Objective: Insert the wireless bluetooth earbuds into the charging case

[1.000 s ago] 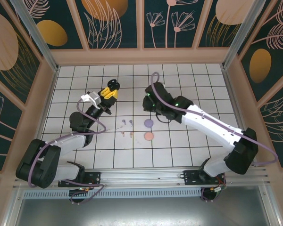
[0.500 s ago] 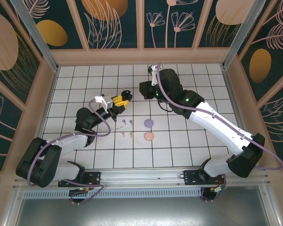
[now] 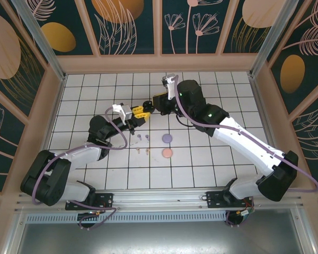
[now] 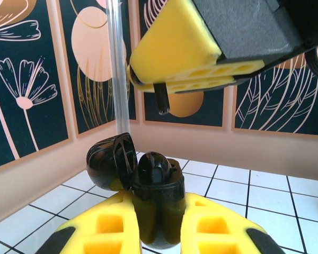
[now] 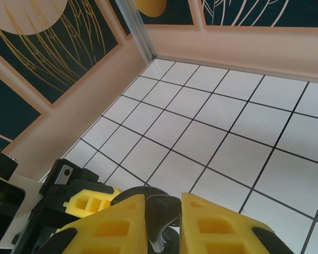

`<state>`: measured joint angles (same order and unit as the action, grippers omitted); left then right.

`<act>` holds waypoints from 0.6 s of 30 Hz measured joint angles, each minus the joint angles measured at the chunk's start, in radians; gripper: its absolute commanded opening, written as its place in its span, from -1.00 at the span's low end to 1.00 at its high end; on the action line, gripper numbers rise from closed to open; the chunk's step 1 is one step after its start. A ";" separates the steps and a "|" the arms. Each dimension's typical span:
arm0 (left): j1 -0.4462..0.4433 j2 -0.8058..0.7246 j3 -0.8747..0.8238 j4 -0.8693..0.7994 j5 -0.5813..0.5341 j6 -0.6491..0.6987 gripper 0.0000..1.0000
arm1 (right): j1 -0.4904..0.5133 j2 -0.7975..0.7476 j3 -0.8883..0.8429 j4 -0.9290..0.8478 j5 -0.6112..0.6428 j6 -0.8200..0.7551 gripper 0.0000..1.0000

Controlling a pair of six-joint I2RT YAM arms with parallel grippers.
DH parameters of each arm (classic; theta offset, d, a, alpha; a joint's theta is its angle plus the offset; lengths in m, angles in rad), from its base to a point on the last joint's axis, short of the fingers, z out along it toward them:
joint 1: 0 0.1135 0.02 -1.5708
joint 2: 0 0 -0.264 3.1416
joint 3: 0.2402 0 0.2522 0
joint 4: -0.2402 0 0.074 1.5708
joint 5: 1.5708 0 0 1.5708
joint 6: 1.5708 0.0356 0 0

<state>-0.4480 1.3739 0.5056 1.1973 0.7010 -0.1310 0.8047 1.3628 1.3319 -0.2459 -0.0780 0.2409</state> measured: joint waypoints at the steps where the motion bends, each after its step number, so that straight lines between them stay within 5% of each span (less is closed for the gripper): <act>1: 0.000 0.000 0.000 0.000 0.002 0.000 -1.00 | 0.000 0.000 -0.004 0.005 -0.003 0.000 -0.62; 18: -0.005 0.002 0.018 -0.002 0.002 0.004 -1.00 | 0.033 0.001 -0.041 0.041 -0.011 0.004 -0.63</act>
<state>-0.4530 1.3758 0.5232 1.1957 0.7029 -0.1268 0.8379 1.3636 1.2907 -0.2047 -0.0887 0.2447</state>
